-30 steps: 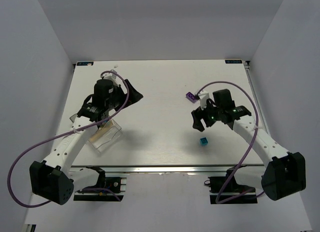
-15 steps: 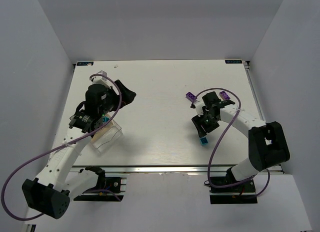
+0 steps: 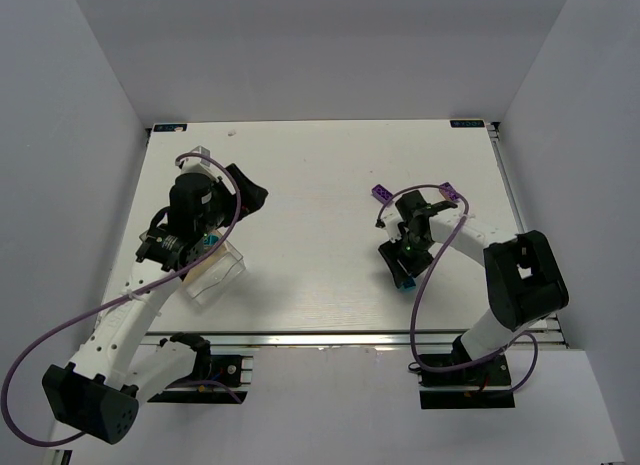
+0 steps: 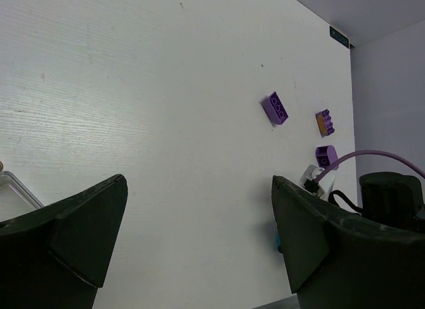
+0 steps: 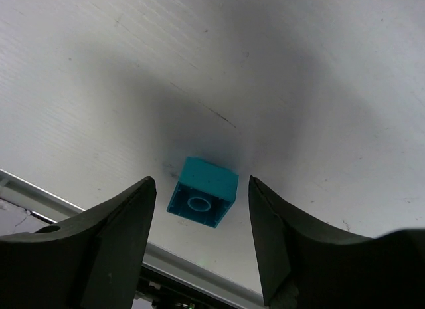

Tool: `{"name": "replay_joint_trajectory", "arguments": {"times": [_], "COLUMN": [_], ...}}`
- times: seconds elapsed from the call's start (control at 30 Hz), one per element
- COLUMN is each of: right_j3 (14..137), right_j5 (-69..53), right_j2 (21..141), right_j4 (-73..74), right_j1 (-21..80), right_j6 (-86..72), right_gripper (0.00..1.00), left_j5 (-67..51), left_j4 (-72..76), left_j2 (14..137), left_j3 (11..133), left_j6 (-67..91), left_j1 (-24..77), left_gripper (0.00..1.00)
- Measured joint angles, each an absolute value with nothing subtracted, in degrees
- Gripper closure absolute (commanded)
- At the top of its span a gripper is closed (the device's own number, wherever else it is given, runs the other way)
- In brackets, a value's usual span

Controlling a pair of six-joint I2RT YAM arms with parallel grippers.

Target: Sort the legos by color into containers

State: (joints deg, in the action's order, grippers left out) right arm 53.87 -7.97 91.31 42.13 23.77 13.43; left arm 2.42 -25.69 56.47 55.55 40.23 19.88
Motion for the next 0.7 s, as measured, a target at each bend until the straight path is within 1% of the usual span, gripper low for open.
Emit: {"name": "replay_joint_trajectory", "arguments": {"times": [0.07, 0.17, 0.2, 0.27, 0.3, 0.33, 0.37, 0.43, 0.6, 0.7], "right_j3": [53.9, 53.9, 53.9, 53.9, 53.9, 54.0, 54.1, 55.1, 63.2, 69.9], "right_j5": [-7.7, -7.4, -7.4, -7.2, -7.2, -7.3, -7.4, -8.2, -15.2, -21.4], "right_j2": [92.1, 92.7, 92.7, 92.7, 92.7, 92.7, 92.7, 92.7, 92.7, 92.6], "right_j4": [42.2, 42.3, 42.3, 42.4, 42.5, 42.6, 42.7, 43.6, 43.9, 40.5], "right_j1": [23.8, 23.8, 23.8, 23.8, 23.9, 24.0, 24.1, 24.4, 27.7, 32.1], "right_j6": [13.2, 12.9, 12.7, 12.8, 12.8, 12.9, 13.2, 14.0, 17.3, 19.5], "right_gripper": [0.39, 0.48, 0.56, 0.66, 0.75, 0.80, 0.90, 1.00, 1.00, 1.00], "left_j5": [2.5, 2.7, 2.8, 3.1, 3.4, 3.7, 4.0, 4.6, 6.8, 7.9], "left_j4": [-25.7, -25.7, -25.7, -25.7, -25.7, -25.7, -25.7, -25.7, -25.5, -24.9], "left_j2": [56.5, 56.5, 56.5, 56.4, 56.2, 56.1, 55.5, 54.1, 49.6, 47.0], "left_j3": [55.5, 55.5, 55.5, 55.5, 55.5, 55.5, 55.5, 55.6, 57.5, 58.7], "left_j6": [40.1, 39.9, 39.9, 39.7, 39.6, 39.4, 39.2, 38.7, 37.1, 36.3], "left_j1": [19.9, 19.9, 19.9, 19.9, 19.9, 19.9, 19.9, 19.9, 19.9, 19.9], "left_gripper": [0.02, 0.02, 0.02, 0.02, 0.02, 0.02, 0.02, 0.02, 0.02, 0.02]}}
